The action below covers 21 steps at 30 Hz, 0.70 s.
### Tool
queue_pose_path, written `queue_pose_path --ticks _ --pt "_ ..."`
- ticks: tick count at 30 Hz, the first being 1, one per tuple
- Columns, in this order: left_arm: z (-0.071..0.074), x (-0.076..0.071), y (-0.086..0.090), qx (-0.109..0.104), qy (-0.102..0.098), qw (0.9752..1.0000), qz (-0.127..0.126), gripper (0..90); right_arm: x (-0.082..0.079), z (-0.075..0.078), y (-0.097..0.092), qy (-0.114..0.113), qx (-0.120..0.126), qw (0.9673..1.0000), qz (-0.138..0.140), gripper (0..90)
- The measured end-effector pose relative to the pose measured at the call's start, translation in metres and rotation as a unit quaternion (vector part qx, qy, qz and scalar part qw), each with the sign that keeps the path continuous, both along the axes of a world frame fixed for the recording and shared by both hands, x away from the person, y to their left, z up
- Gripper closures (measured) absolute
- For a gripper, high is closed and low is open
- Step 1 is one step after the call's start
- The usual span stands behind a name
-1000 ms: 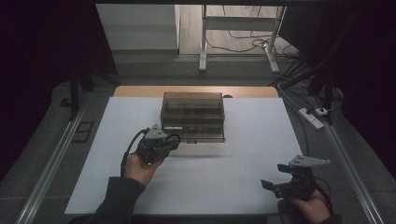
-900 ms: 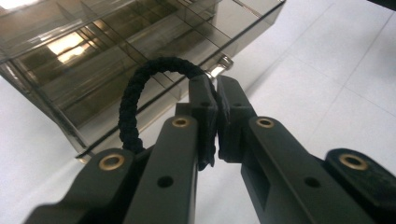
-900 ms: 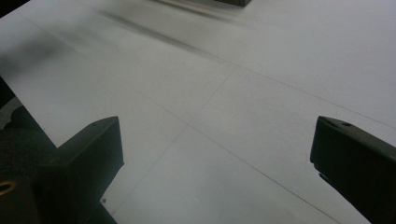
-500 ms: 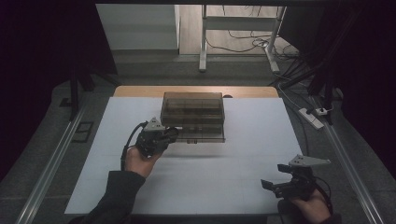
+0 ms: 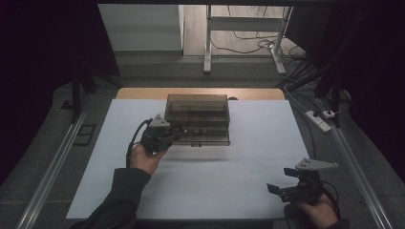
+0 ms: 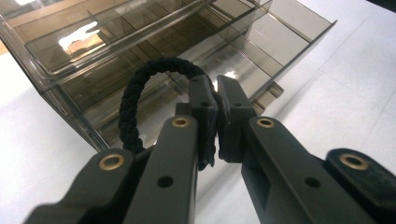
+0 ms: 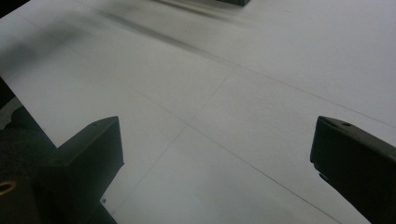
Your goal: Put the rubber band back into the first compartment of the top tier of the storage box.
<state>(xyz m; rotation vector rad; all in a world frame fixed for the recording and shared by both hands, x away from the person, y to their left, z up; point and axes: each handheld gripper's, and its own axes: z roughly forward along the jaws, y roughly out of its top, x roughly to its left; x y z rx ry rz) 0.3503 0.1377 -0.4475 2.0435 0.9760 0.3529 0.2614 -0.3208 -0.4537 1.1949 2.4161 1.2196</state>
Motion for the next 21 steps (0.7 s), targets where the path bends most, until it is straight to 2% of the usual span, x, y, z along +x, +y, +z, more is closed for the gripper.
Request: queue_pose_path --ticks 8,15,21 --pt "-0.006 0.009 -0.005 0.012 0.008 0.9999 0.003 84.8 0.0 0.0 0.0 0.0 0.001 1.0 0.0 2.6" --pt "-0.012 0.013 -0.005 0.024 0.02 0.9994 0.017 84.5 0.0 0.0 0.0 0.0 0.001 1.0 0.0 2.6" --pt "-0.016 0.017 -0.005 0.026 0.032 0.999 0.017 84.0 0.0 0.0 0.0 0.0 0.001 1.0 0.0 2.6"
